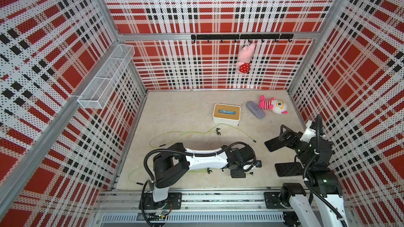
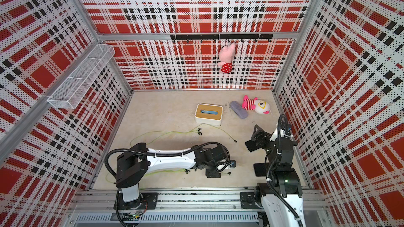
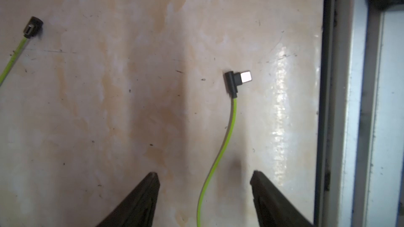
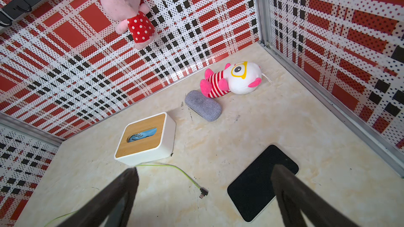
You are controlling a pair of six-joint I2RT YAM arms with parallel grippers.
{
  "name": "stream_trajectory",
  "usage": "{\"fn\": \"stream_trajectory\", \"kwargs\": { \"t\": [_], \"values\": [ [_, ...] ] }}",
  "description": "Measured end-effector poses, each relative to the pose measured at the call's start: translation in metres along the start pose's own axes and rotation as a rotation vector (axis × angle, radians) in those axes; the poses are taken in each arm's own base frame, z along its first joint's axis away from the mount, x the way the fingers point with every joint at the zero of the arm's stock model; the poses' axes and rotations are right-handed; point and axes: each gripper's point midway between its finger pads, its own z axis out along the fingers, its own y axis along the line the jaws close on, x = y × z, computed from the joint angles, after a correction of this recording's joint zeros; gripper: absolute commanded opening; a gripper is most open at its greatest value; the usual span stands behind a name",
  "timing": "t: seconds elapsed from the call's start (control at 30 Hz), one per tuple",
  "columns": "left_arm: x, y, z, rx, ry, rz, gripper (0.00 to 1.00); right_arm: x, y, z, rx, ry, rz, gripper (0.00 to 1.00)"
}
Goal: Plug wired earphones into phones
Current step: Pick up the wired earphone from the center of the board.
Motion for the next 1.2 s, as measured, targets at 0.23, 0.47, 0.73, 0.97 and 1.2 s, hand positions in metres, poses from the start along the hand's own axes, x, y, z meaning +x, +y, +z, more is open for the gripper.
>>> {"fn": "stream_trajectory", "kwargs": {
  "t": [0.23,0.47,0.73,0.97,1.2],
  "values": [
    [0.009,-0.001,0.017,0.031,0.126,0.004,0.67,0.000,0.000,0.000,0.000,-0.002,0.000,1.00],
    [0.019,-0.002,0.018,0.046,0.195,0.021,0.65,-0.002,0.001,-0.003,-0.006,-0.014,0.001,1.00],
    [0.021,0.002,0.023,0.057,0.232,0.025,0.60,-0.002,0.001,-0.003,-0.006,-0.014,0.001,1.00],
    [0.023,0.002,0.024,0.070,0.264,0.034,0.55,-0.002,0.000,-0.003,-0.003,-0.016,0.001,1.00],
    [0.024,0.001,0.024,0.070,0.290,0.042,0.44,-0.003,-0.001,-0.003,0.005,-0.020,0.001,1.00]
  ]
}}
